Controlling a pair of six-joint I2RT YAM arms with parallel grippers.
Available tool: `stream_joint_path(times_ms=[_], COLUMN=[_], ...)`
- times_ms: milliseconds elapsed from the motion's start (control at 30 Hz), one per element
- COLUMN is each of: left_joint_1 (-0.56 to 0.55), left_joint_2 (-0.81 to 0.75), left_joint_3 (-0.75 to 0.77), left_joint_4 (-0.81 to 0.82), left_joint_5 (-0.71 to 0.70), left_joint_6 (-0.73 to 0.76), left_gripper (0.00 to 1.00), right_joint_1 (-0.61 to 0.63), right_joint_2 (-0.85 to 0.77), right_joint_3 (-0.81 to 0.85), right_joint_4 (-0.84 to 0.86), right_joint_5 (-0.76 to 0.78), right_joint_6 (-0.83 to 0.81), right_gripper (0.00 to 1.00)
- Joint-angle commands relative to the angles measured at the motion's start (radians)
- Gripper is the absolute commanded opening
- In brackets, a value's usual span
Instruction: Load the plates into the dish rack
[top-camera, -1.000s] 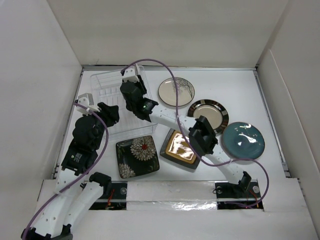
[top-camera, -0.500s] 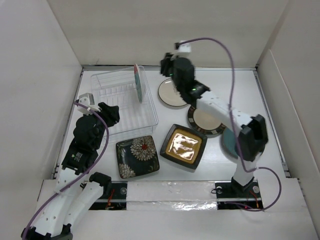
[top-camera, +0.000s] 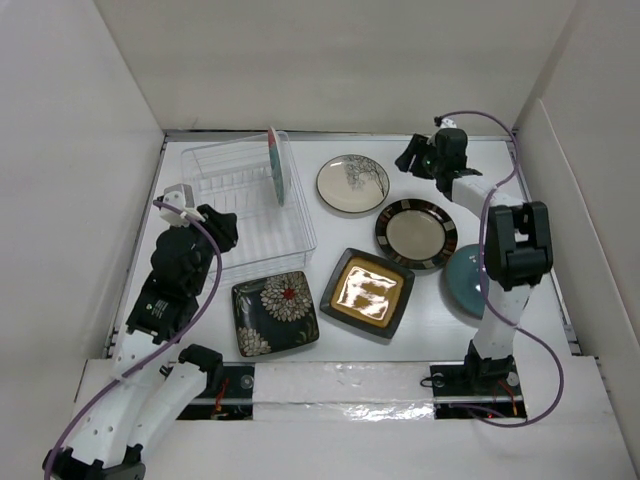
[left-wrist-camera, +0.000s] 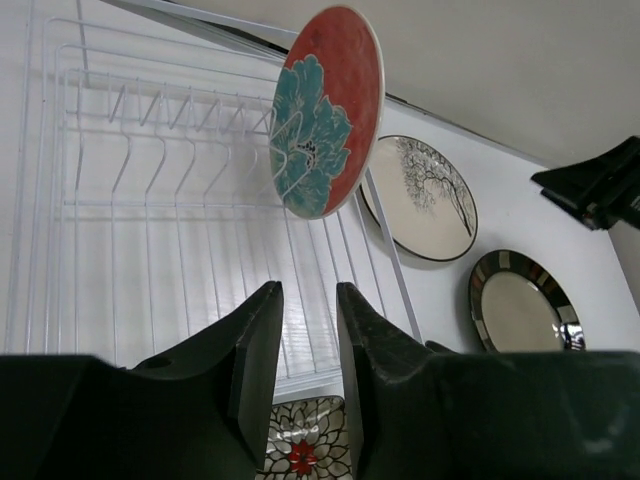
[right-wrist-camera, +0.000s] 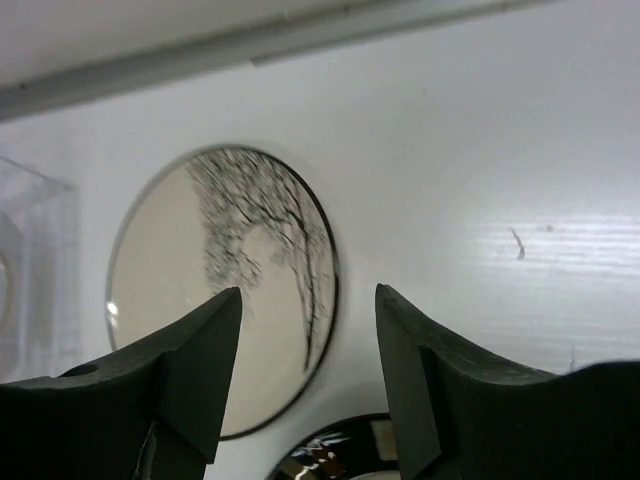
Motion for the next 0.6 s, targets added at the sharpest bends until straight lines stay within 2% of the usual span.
stream_joint_path(times_ms=[0, 267, 567], left_joint_1=[0.003, 0.014, 0.014], left_joint_2=[0.005, -0.006, -0.015], left_joint_3=[0.024, 0.016, 0.021], left_joint_4=[0.021, 0.024, 0.026], left_joint_5=[0.005, 0.025, 0.008], left_joint_6=[0.012, 0.015, 0.017], left_gripper=[0.29, 0.31, 0.31], right_joint_1=[-0.021, -0.056, -0.026], right_joint_2=[0.072, 0.265, 0.371], right_joint_3=[0.101, 0.197, 0.256], right_joint_4=[-0.068, -0.094, -0.123], right_joint_5=[-0.173, -0.27, -0.338], right_joint_6=[0.005, 0.079, 0.096], right_gripper=[0.62, 0.63, 0.6])
